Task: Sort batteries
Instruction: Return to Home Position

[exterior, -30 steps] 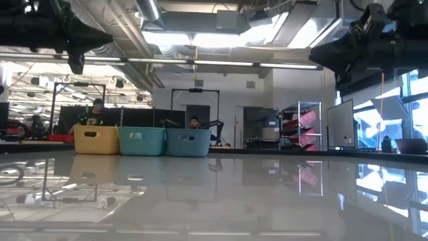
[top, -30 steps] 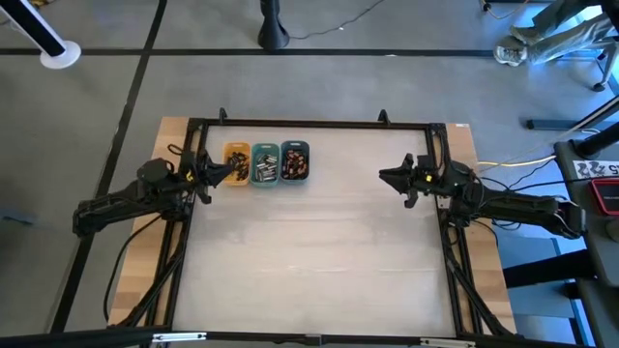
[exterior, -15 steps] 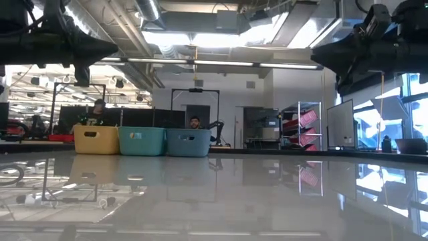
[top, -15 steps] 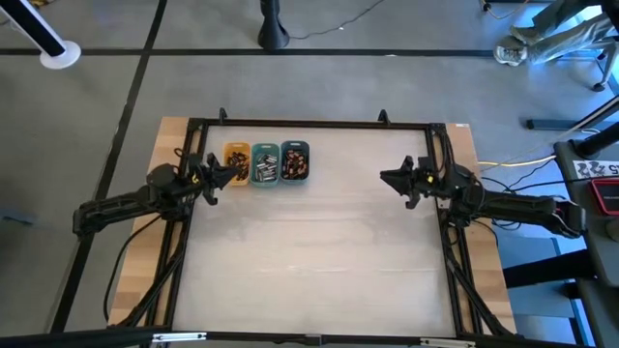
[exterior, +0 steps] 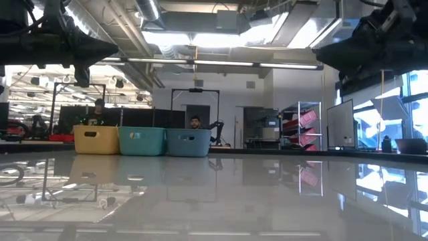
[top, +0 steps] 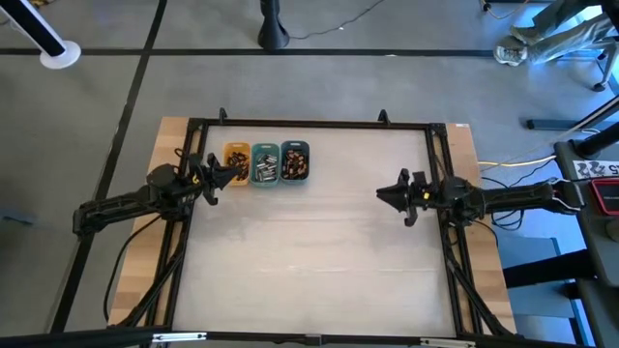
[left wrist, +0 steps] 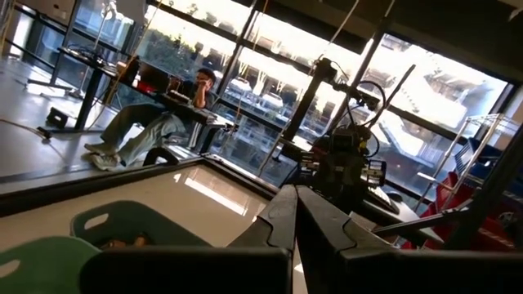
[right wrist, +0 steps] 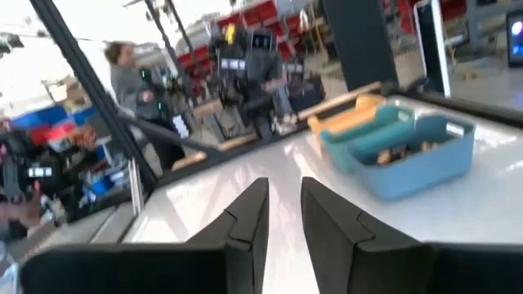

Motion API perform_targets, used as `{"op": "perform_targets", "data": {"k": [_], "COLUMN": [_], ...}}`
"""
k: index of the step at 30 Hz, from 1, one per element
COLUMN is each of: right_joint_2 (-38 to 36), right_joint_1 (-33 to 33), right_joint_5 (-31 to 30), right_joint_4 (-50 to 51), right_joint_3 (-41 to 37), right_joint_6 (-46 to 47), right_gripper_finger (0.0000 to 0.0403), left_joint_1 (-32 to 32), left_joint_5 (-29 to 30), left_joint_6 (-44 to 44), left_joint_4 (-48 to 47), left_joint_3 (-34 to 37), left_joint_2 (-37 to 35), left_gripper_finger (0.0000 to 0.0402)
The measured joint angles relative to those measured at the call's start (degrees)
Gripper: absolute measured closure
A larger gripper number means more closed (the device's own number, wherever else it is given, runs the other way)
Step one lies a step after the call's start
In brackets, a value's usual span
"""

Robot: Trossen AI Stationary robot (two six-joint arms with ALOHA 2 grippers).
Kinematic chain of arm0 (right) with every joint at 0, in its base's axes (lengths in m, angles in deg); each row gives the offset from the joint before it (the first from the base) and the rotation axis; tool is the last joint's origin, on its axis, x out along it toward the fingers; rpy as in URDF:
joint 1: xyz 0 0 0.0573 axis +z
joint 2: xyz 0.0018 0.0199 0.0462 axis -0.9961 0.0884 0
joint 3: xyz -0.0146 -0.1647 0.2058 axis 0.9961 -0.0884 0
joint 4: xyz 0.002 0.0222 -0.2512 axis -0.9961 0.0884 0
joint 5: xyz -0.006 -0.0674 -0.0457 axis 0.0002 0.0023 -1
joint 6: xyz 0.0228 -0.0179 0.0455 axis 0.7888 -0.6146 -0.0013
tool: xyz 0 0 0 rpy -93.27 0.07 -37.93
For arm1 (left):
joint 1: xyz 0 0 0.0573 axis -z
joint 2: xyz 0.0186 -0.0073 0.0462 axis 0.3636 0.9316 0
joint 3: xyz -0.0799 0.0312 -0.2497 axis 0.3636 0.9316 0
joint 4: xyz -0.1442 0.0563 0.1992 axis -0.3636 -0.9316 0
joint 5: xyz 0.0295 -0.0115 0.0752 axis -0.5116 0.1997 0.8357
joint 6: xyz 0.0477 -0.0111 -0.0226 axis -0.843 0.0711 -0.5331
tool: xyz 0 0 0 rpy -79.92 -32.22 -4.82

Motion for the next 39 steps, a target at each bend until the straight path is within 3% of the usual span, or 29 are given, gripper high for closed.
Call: {"op": "perform_targets", "data": {"k": [14,31,39], "right_joint_2": [-11.4,-18.3,-18.9], "right_joint_1": [0.2,0.2,0.2], "right_joint_5": [1.5,-1.1,-1.5], "right_joint_4": [15.0,31.3,32.9], "right_joint_3": [0.0,0.0,0.0], "right_joint_6": [-1.7,-4.7,-7.4], "right_gripper_finger": [0.0326,0.0326,0.0326], "left_joint_1": [0.0,0.0,0.0], "left_joint_5": [0.0,0.0,-2.6], "left_joint_6": [1.3,2.0,0.6], "left_joint_4": [-0.4,-2.1,-2.8], "left_joint_3": [0.0,0.0,0.0], "left_joint_2": [0.0,0.0,0.0], "left_gripper_finger": [0.0401,0.0401,0.0401]}}
